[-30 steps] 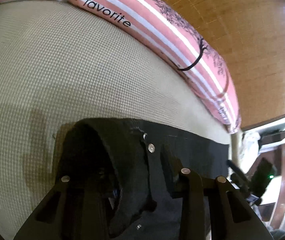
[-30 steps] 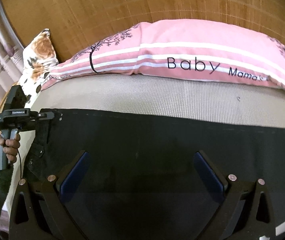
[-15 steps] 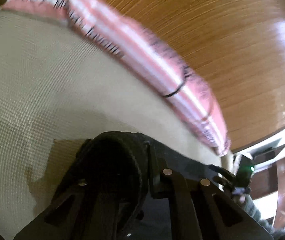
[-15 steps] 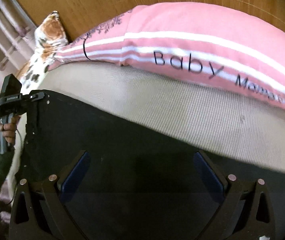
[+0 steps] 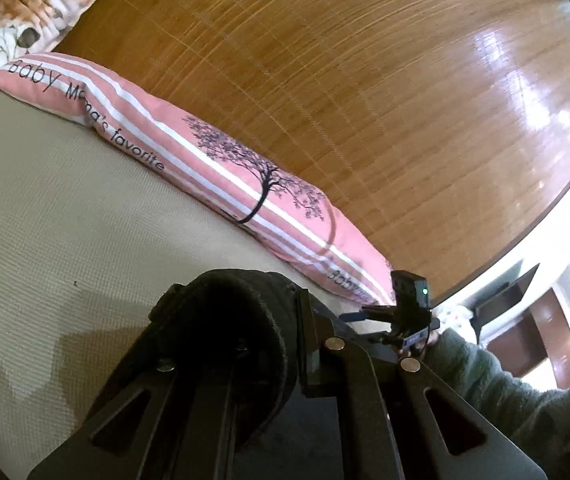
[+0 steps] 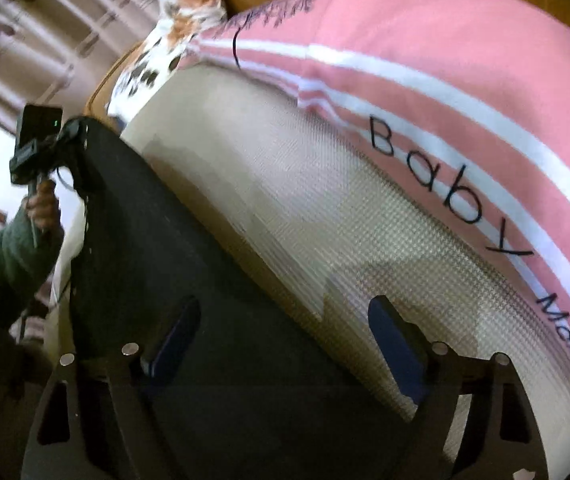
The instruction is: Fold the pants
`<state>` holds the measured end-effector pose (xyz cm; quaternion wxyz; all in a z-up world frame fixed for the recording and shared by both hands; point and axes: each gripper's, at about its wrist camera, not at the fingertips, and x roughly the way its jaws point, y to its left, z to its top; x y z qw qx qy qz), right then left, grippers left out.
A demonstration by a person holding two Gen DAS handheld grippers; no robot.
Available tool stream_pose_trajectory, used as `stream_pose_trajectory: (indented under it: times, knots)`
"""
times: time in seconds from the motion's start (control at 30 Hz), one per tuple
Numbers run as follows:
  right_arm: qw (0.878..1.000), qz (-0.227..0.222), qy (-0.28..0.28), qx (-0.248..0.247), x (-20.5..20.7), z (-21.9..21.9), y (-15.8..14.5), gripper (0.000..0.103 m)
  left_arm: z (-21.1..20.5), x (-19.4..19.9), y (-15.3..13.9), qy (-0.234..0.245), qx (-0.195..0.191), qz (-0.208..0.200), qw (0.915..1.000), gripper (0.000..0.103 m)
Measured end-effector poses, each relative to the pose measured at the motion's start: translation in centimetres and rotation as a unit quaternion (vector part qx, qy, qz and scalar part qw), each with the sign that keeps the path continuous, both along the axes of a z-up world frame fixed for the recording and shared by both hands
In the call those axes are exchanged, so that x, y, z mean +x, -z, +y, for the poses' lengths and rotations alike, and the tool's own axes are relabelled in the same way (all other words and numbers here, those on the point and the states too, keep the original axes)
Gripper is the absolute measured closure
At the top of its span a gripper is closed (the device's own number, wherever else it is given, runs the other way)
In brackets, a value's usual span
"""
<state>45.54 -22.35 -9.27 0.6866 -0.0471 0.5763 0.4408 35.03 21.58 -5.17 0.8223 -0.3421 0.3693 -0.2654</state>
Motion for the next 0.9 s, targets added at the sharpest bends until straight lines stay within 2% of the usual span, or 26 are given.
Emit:
stream_pose_trajectory:
  times: [0.1, 0.4, 0.43, 0.47, 0.5, 0.6, 0.7, 0.77, 0.9]
  knots:
    - [1.000, 0.020, -0.020, -0.007, 0.0, -0.6, 1.2, 0.028, 0.2, 0.2, 0.2, -0.005, 0.014, 0.009, 0.9999, 0.096]
    - [0.999, 0.019, -0.031, 0.022, -1.1, -2.9, 1.2, 0.049, 0.1, 1.2, 1.1, -0.014, 0.049, 0.030, 0.9983, 0.096]
    - [0.999, 0.016, -0.031, 0.021, -1.3, -2.5, 1.2, 0.058, 0.1, 1.2, 1.2, -0.014, 0.051, 0.032, 0.9981, 0.096]
    - [0.999, 0.014, -0.032, 0.018, -1.4, -2.4, 1.2, 0.077, 0.1, 1.3, 1.3, -0.015, 0.054, 0.033, 0.9979, 0.096]
    - [0.999, 0.014, -0.035, 0.013, -1.4, -2.4, 1.3, 0.088, 0.0, 1.3, 1.3, -0.015, 0.058, 0.033, 0.9977, 0.096]
    - [1.000, 0.006, -0.030, -0.003, -1.9, -2.2, 1.3, 0.090, -0.2, 1.8, 1.4, -0.018, 0.070, 0.036, 0.9968, 0.096]
    - [0.999, -0.028, -0.011, -0.029, -2.8, -2.0, 0.5, 0.091, -0.8, 2.2, 1.7, -0.024, 0.098, 0.043, 0.9939, 0.096]
    - [0.997, -0.061, 0.001, -0.049, -4.0, -1.8, -0.5, 0.092, -1.4, 2.4, 1.6, -0.030, 0.134, 0.043, 0.9896, 0.096]
    - [0.988, -0.122, 0.040, -0.085, -6.9, -1.6, -3.2, 0.093, -3.0, 1.7, 0.9, -0.037, 0.211, 0.015, 0.9767, 0.096]
